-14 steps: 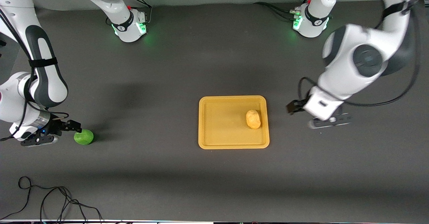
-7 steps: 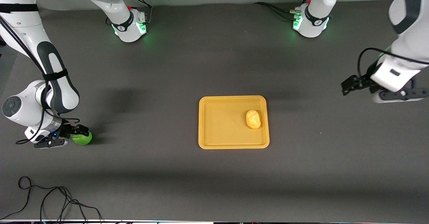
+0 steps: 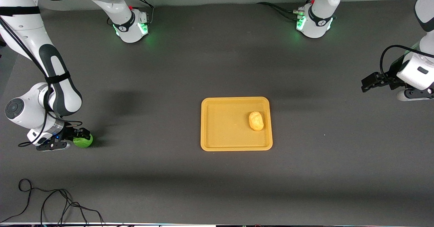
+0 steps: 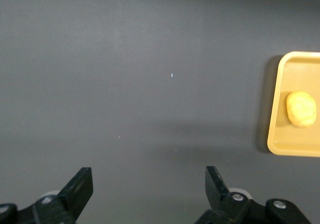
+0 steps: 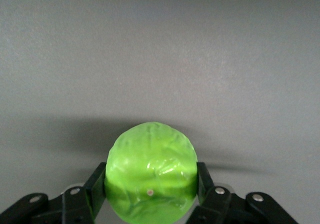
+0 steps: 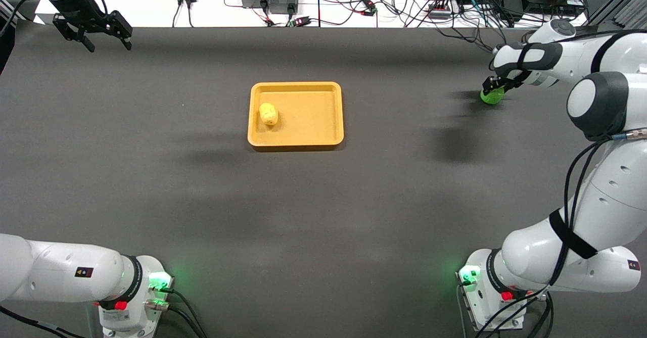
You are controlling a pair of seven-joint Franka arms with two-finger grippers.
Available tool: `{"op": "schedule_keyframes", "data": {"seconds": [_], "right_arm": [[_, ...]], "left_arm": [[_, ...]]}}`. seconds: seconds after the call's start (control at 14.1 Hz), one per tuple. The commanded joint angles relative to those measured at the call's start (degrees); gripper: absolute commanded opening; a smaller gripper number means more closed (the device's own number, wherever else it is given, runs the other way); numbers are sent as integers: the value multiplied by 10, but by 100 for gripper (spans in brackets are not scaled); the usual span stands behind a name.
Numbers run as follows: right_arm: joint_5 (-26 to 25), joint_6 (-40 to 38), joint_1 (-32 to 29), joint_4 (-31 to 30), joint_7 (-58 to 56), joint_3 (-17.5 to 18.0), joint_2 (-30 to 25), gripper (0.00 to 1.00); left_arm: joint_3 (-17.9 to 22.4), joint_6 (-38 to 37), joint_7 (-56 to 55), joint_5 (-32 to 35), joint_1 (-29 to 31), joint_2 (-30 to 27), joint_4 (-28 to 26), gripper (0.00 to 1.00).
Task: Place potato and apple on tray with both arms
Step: 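Lift the apple with the right gripper and carry it over the tray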
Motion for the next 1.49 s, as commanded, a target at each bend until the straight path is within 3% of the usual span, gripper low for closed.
{"op": "schedule_keyframes", "data": {"seconds": [0.0,0.07,0.36,0.64,0.99,1.28,1.42], "right_arm": [[14,-1,7,34,-28,1,2,21],[13,-25,12,45,-28,1,-10,21],[-3,-240,59,164,5,-5,-53,20],[-62,-395,157,281,196,-3,-51,20],[-77,-436,324,333,501,-1,-29,20],[-73,-438,445,402,716,1,39,20],[-73,-436,508,476,777,1,106,20]], "left_arm": [[-6,-41,14,1,9,45,77,100],[-6,-47,19,0,13,61,97,100],[-6,-50,22,0,16,67,101,100],[-7,-43,31,0,16,89,103,100],[-7,-52,59,-5,34,91,104,100],[-7,-73,59,-9,36,79,103,100],[-9,-83,56,-10,33,72,104,100]]}}
